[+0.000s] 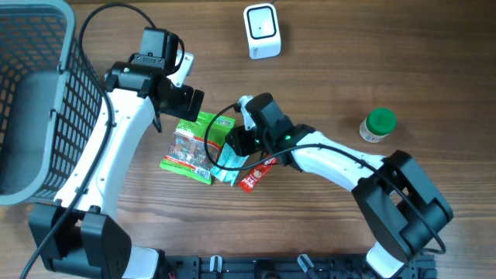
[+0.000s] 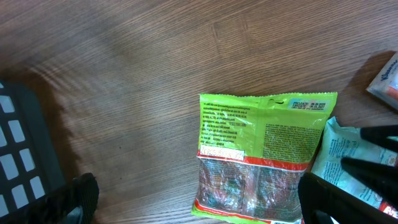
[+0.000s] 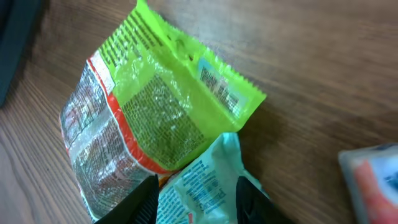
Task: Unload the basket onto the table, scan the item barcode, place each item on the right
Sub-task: 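Reach the right gripper toward the red Kleenex pack among the items, then grasp the red Kleenex pack with the right gripper, then lift the Kleenex pack and move it right toward the scanner, then raise the red Kleenex pack with the right gripper to the scanner window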
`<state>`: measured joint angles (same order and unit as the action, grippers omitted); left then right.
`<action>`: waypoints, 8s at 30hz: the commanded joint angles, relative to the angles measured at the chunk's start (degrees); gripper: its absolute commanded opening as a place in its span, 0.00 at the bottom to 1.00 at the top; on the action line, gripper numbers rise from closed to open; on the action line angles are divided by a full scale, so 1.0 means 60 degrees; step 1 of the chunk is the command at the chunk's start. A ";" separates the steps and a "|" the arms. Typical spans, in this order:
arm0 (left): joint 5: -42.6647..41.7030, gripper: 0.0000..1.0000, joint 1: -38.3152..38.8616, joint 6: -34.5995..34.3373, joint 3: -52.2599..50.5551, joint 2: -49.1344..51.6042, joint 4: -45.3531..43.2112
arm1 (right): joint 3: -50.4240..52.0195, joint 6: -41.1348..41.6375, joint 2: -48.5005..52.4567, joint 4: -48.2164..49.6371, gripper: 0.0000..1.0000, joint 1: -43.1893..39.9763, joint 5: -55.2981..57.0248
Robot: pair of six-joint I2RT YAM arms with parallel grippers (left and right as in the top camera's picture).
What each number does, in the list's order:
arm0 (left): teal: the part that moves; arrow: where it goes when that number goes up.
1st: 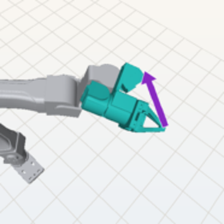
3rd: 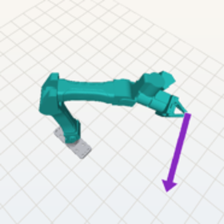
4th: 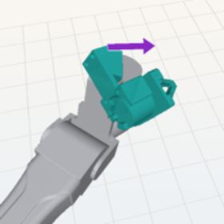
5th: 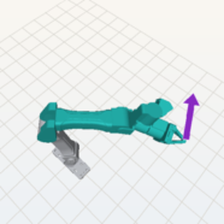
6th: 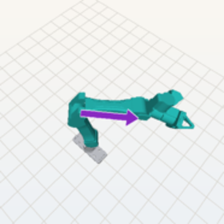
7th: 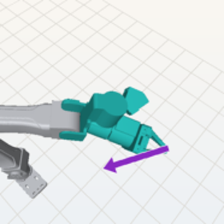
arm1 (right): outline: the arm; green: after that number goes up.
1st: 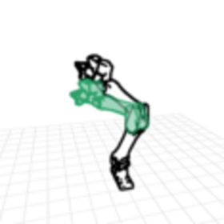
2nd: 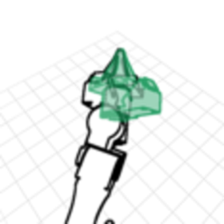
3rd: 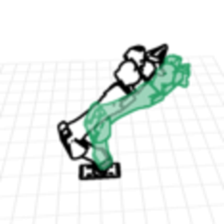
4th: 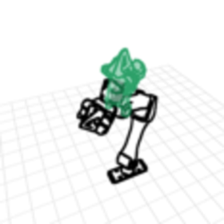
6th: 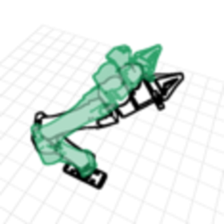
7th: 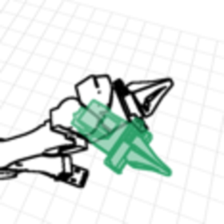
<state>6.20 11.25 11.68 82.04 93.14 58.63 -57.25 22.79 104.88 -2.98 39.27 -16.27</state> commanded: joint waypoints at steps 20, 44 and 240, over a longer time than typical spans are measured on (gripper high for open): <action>0.0091 1.00 0.0018 0.0084 0.0095 -0.0040 -0.0025 | -0.0193 -0.1304 -0.0517 -0.2441 0.45 -0.2707 -0.0718; 0.0091 1.00 0.0018 0.0084 0.0095 -0.0040 -0.0025 | -0.0550 -0.2415 -0.0321 -0.2466 0.37 0.0171 0.4499; 0.0087 1.00 0.0018 0.0084 0.0095 -0.0040 -0.0025 | 0.0554 0.1679 -0.7985 -0.2277 0.04 -0.7486 -1.2688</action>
<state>6.20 11.25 11.70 82.04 93.14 58.63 -53.98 34.24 57.04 -17.04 -5.52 -89.36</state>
